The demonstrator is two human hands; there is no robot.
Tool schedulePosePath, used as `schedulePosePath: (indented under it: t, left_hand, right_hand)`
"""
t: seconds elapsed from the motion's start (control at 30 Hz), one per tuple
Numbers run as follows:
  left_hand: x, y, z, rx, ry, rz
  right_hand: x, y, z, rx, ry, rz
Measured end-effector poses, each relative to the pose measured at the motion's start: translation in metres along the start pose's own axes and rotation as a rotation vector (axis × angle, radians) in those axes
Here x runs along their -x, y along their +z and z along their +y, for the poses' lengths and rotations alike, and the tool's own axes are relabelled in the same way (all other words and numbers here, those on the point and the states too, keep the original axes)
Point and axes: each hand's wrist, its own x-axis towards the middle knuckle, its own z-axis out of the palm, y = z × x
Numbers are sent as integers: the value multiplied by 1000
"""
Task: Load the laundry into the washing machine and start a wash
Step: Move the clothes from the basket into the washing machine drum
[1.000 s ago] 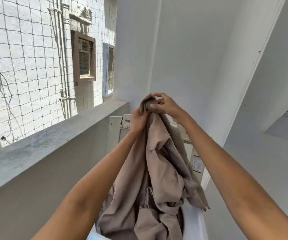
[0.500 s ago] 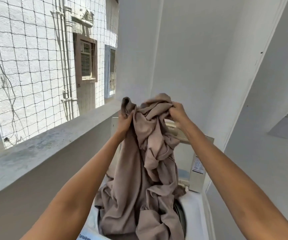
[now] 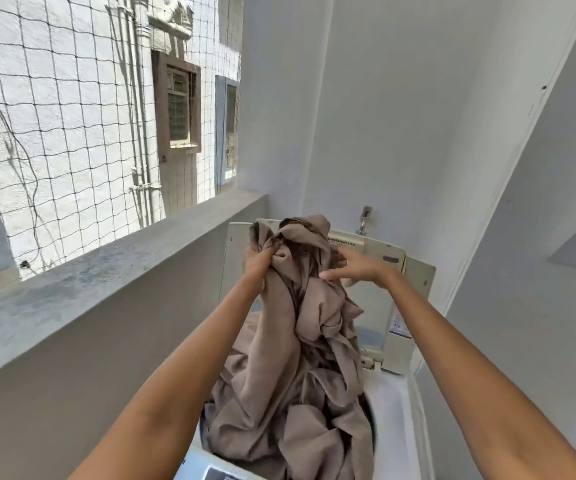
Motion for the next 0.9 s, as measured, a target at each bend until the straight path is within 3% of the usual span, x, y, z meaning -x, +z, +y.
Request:
schedulePosePath:
  t: [0.1, 0.2, 0.27, 0.33, 0.4, 0.5, 0.57, 0.63, 0.7, 0.77, 0.83, 0.9]
  left_hand:
    - [3, -3, -16, 65, -115, -13]
    - [6, 2, -22, 105, -128, -59]
    - [7, 7, -23, 71, -86, 0]
    - [8, 9, -22, -33, -33, 86]
    - [10, 4, -22, -352, -18, 176]
    - [16, -3, -30, -745, -8, 122]
    - [24, -5, -39, -674, -17, 21]
    - [35, -7, -48, -457, -65, -127]
    - [48, -5, -54, -228, -145, -316]
    - [58, 2, -57, -52, -252, -483]
    - [78, 13, -53, -78, -267, -576]
    - [84, 20, -51, -231, -138, -547]
  right_hand:
    - [11, 18, 43, 118, 201, -174]
    - [14, 54, 77, 92, 246, -186]
    - [11, 73, 88, 24, 191, -45]
    - [8, 71, 85, 4, 124, 241]
    - [7, 57, 73, 27, 84, 507]
    - [7, 35, 47, -94, -8, 681]
    - [12, 28, 29, -258, -87, 752]
    - [18, 25, 11, -433, -169, 795]
    - [24, 28, 1, -524, -241, 769]
    - [28, 37, -3, -463, -258, 674]
    - [40, 50, 1, -455, -232, 493]
    - [44, 63, 6, -529, -220, 371]
